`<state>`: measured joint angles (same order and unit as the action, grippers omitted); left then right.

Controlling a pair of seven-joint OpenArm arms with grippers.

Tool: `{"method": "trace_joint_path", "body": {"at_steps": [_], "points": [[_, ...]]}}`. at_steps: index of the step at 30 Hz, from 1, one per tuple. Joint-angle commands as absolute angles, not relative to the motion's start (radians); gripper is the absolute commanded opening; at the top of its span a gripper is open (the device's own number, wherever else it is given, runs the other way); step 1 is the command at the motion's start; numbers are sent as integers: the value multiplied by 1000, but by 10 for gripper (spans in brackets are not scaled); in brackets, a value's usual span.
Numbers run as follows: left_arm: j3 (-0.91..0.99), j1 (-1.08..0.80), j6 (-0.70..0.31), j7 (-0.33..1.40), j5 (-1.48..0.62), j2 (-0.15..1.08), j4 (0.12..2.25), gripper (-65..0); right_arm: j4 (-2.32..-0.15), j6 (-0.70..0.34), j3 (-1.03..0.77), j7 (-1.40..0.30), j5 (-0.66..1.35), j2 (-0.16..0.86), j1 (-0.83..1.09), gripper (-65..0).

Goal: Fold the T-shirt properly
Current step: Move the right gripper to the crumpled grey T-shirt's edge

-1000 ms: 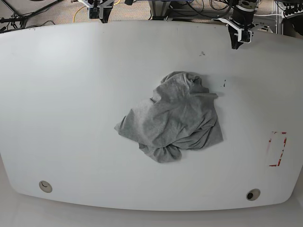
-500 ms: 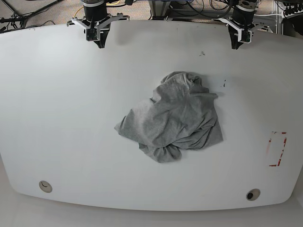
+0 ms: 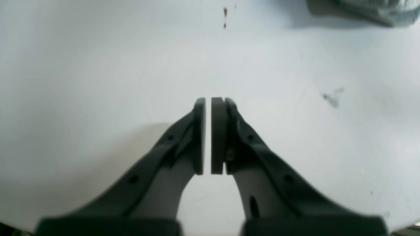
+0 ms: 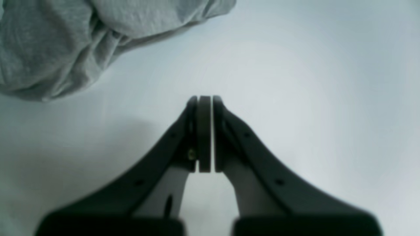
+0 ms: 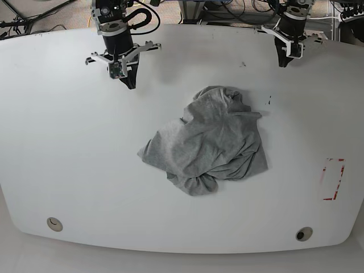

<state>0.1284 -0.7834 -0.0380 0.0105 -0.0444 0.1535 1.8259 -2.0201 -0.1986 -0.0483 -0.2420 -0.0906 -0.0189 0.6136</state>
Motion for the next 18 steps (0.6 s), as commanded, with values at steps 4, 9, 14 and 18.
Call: {"method": "trace_joint_path", "body": {"at_steps": [4, 9, 14, 18], "points": [[134, -763, -35, -7, -42, 157, 1857, -628, -2032, -266, -19, -298, -91, -13, 518, -650], [130, -753, -35, 18, -39, 157, 1868, -628, -2032, -298, -16, -349, -88, -15, 440, -650], [130, -731, -36, 108, -44, 157, 1897, -626, -2032, -314, -16, -415, -91, -15, 346, -628], [130, -717, -36, 156, -44, 157, 1916, -626, -2032, -314, -16, -444, -85, -15, 288, -488]]}}
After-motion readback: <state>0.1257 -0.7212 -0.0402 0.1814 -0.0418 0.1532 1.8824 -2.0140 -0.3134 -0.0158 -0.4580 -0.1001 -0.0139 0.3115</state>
